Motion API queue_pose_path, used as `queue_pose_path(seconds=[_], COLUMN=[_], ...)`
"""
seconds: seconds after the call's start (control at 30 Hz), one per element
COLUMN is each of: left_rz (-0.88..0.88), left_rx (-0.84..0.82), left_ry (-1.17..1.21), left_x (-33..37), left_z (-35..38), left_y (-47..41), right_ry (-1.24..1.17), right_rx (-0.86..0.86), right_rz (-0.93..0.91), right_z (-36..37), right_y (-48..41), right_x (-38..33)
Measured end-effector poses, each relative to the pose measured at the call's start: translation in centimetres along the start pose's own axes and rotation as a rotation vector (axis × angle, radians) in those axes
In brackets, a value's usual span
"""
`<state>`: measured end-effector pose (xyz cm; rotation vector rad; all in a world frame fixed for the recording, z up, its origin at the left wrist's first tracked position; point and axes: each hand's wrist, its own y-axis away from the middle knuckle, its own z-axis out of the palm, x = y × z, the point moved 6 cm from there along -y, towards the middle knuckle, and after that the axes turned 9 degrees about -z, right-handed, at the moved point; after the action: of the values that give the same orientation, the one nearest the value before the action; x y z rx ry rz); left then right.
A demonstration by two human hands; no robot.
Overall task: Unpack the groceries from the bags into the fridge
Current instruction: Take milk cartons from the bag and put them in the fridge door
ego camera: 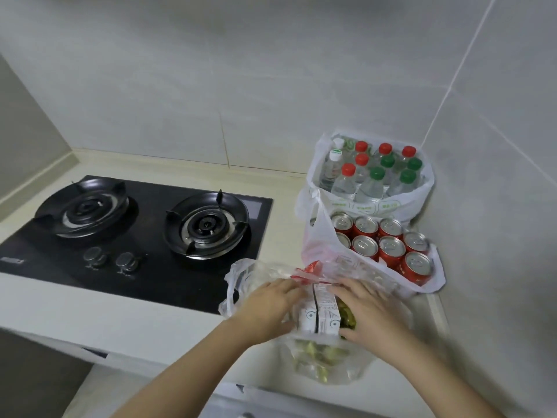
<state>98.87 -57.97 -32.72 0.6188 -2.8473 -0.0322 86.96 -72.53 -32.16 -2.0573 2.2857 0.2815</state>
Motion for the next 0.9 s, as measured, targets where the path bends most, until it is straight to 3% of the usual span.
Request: queue_pose_path(seconds=[0.37, 0.6, 0.9], left_rz=[-0.153, -0.110, -0.262], left_rx=[0.000, 0.058, 0.041], left_ry=[0.021, 0.114, 0.211], left_x=[1.9, 2.0, -0.5], left_z=[2.6, 2.2, -1.4], left_y=[-0.5, -0.5, -3.1], right_ry=[-0.021, 0.070, 0.006], right_rx=[-0.111, -0.075, 0.031], right_rz=[-0.014, -0.068, -0.024], right_z=[3.7, 3.1, -0.9], right_y=[-0.9, -1.9, -4.8], right_x=[-0.9, -1.6, 0.7])
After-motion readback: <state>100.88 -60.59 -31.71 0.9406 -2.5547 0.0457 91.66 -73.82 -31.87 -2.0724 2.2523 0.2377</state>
